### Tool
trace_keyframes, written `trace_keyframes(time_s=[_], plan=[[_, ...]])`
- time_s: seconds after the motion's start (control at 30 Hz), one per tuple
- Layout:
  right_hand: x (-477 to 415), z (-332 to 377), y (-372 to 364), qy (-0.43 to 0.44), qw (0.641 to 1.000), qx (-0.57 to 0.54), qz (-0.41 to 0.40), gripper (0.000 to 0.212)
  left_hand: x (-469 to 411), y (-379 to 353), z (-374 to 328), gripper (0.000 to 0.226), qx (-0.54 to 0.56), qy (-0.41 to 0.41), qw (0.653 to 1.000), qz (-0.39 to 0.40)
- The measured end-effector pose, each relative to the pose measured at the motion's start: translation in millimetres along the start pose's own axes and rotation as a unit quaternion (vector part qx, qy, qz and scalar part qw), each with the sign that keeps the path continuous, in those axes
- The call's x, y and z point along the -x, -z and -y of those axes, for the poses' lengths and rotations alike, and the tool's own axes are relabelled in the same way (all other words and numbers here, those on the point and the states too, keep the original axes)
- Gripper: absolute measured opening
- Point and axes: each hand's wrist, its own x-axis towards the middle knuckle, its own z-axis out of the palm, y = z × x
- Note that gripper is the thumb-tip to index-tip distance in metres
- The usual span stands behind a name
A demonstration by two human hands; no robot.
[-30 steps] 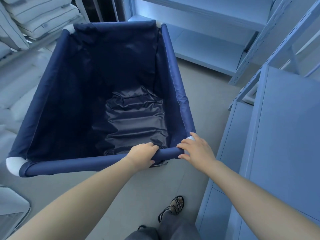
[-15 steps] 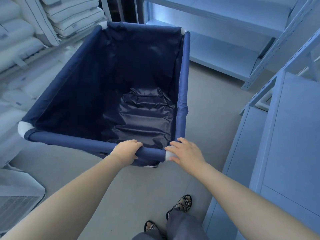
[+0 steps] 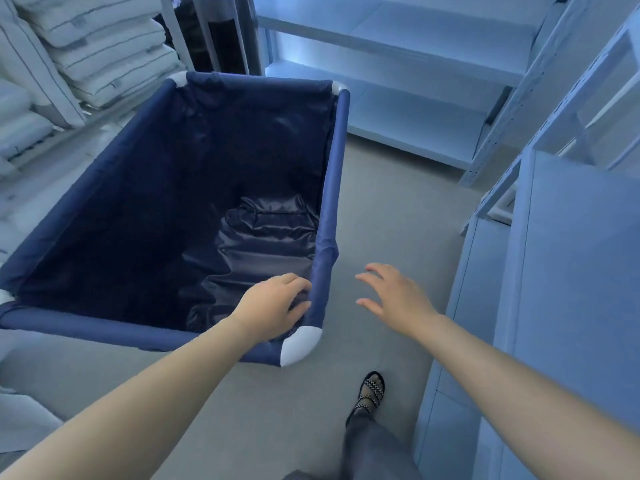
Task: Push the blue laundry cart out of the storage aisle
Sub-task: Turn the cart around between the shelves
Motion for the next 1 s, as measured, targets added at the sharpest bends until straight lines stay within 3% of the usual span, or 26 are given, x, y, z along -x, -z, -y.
trace_keyframes(time_s=[0.3,0.6,1.0], plan=[[-64.1,-88.9,63.1,-0.030,0.995,-0.074,-0.066,0.037,-139.7,40.1,-61.3,0.034,0.013,-0.048,0.996,-0.068],[-119.4,-183.7,123.1,-0.053,0.992,-0.075,-0.090,0.037,-261.6,56.2,-84.3,0.035,0.002,0.007,0.999,-0.045],[-247.3,-275.0,182.3,-0.064,0.987,-0.094,-0.114,0.037,-441.0,82.2,-76.1,0.036,0.001,-0.005,0.998,-0.056]])
